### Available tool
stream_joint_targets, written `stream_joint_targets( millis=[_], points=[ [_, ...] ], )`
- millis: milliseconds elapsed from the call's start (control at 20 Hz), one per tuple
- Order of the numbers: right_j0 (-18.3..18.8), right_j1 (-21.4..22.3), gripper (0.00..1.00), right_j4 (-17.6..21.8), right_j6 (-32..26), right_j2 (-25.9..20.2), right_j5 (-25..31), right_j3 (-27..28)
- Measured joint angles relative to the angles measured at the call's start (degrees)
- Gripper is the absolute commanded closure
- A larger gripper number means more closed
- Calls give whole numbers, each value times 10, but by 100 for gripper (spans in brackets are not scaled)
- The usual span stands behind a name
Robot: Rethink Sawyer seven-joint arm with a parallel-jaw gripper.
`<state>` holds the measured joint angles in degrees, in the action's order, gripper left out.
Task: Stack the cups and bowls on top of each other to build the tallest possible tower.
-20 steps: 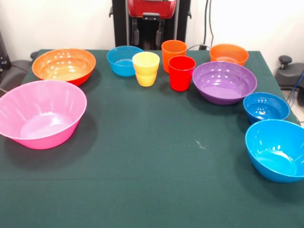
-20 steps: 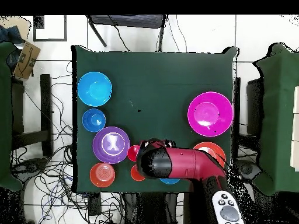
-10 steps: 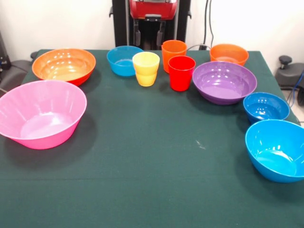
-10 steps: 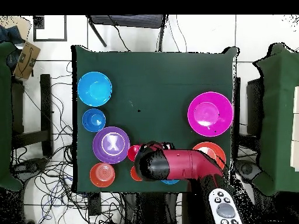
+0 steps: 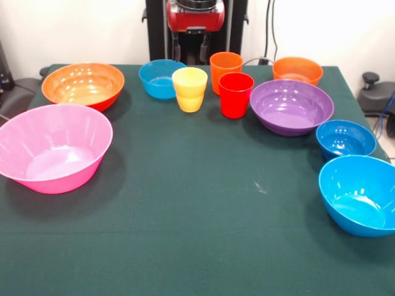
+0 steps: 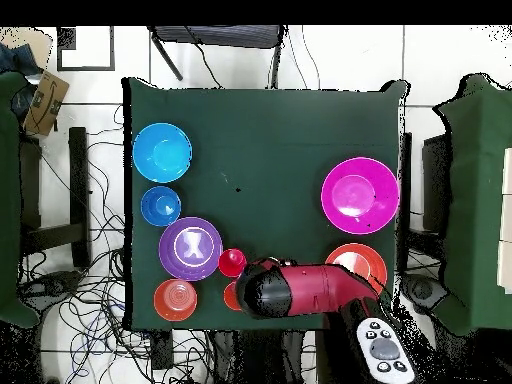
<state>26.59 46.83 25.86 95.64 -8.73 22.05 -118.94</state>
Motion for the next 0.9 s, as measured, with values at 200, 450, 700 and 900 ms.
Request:
stream_joint_targets(
  millis=[200,450,700,900],
  points=[
    [4,-11,0,14,0,0,-5,-3],
    [9,-24,0,41,0,0,-19,-4],
    [15,-43,0,72,0,1,-42,-4],
    [14,-55,0,94,0,4,-63,-4]
  ],
)
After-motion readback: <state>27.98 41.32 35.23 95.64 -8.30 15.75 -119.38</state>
